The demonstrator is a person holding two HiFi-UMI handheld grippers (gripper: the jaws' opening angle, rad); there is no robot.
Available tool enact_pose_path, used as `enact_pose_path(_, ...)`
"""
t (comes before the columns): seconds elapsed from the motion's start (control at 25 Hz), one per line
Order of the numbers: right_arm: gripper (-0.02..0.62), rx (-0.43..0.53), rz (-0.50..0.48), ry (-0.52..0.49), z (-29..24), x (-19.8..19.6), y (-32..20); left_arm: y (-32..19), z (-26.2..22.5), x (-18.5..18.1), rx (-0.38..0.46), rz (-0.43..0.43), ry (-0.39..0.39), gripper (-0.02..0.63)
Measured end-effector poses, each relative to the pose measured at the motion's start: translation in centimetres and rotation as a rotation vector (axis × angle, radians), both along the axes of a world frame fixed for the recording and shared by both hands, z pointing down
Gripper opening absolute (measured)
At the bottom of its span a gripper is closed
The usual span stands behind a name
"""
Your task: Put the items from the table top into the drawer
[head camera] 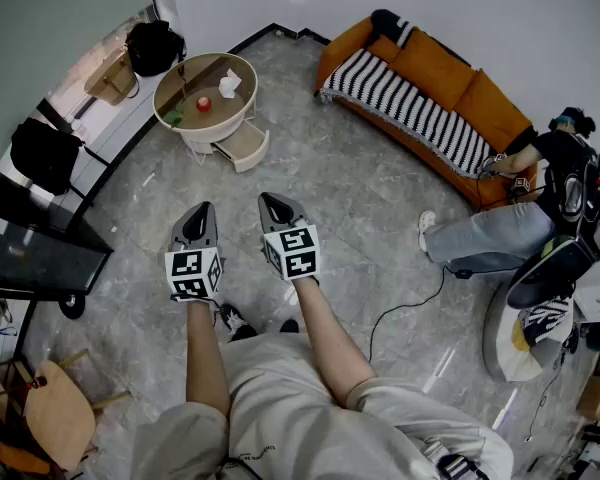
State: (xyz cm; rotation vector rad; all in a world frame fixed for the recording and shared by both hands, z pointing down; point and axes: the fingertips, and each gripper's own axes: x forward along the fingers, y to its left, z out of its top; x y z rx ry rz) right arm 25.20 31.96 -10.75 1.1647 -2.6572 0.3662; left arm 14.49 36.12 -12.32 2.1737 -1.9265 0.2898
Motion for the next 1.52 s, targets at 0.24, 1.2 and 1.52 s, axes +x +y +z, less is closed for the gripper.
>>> enact_pose_path(0.24, 0.034, 0.034, -0.017, 0.046, -0.8, -0.1, -2.7, -4.6, -3.5, 0.3, 0.088, -0.085, 0.041, 0.021)
enact_pose_path(1.2, 0.034, 0.045, 0.165, -0.028, -2.0, -15.8, -10.4, -11.6, -4.9, -18.5, 0.116, -0.031, 0.123, 0.021)
enact_pose_path(1.52, 0.034, 0.01, 0.149, -0.019, 2.0, -19.9, -11.5, -12.7, -0.5, -22.9, 0.085, -0.05, 0.178, 0.021)
